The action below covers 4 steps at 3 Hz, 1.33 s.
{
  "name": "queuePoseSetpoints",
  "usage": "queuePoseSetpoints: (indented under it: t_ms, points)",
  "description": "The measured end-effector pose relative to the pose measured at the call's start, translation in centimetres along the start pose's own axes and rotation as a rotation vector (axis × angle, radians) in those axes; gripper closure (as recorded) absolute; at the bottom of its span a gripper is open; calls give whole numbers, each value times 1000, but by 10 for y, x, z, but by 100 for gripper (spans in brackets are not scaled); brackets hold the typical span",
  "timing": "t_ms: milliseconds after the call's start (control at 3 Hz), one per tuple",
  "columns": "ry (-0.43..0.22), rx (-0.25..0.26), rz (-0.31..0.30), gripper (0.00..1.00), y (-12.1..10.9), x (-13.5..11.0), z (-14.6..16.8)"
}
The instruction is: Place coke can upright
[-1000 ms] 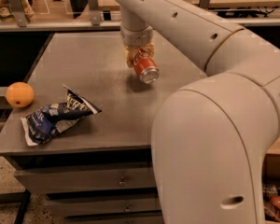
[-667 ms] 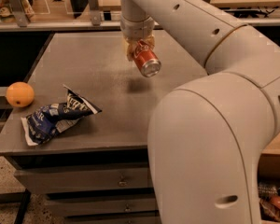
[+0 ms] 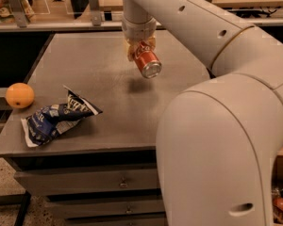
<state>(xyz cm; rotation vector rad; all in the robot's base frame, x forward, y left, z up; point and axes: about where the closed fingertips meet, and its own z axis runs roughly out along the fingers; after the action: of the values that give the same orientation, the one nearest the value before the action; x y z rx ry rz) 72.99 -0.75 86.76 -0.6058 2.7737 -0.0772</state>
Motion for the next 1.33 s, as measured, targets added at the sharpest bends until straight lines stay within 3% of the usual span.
queuePoseSetpoints:
  t_ms: [333, 667, 1000, 1333]
  points:
    - [-94, -34, -29, 100, -9, 17, -9]
    - [-193, -139, -124, 100, 3, 52, -7]
    - [-331, -195, -153, 100, -5, 71, -13]
    - [-422, -182, -126, 100, -23, 64, -22]
